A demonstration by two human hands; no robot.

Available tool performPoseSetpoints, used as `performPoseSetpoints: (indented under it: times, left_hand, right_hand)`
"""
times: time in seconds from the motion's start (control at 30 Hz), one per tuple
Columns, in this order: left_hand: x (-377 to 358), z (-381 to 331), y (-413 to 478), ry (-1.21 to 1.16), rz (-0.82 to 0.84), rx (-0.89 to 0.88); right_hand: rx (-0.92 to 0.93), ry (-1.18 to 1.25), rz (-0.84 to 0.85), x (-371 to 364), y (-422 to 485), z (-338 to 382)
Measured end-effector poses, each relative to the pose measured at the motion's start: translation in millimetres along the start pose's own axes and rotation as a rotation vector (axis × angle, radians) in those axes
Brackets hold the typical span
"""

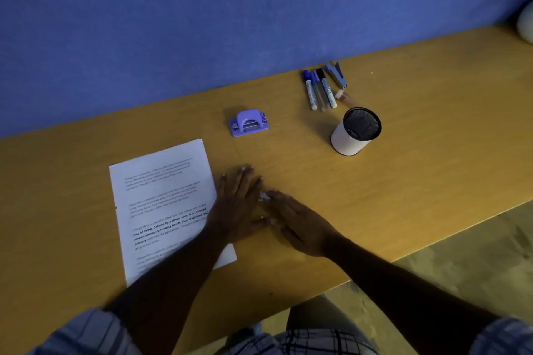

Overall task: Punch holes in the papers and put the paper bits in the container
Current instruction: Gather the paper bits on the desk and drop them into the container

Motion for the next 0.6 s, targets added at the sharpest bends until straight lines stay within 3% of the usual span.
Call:
performPoseSetpoints:
  times: [0.23,0.33,0.6]
  left_hand:
    - [10.6,-7.9,-16.6,-0.106,-0.064,-0.074]
    - [24.0,-7.7,-21.1,-0.134,-0.18,-0.069]
    - [30.8,-6.7,-17.2,-0.284,-0.287,0.021]
  right_hand:
    - [-0.365,0.421,-0.389,32.6,6.8,-20.0]
    - [-0.556,0.623,-0.46,33.9,8.5,-35.5]
    - [-0.558,0.487,-0.511,47.4,11.3,-41.1]
Point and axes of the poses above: each hand's wrist, its own y-axis towards the middle knuckle, its own x-axis out of the back of the hand, z = x × y, the point moved 8 cm from there along y, towards the middle knuckle, and after that the axes turned 4 degrees about -z, right-handed, at the moved point
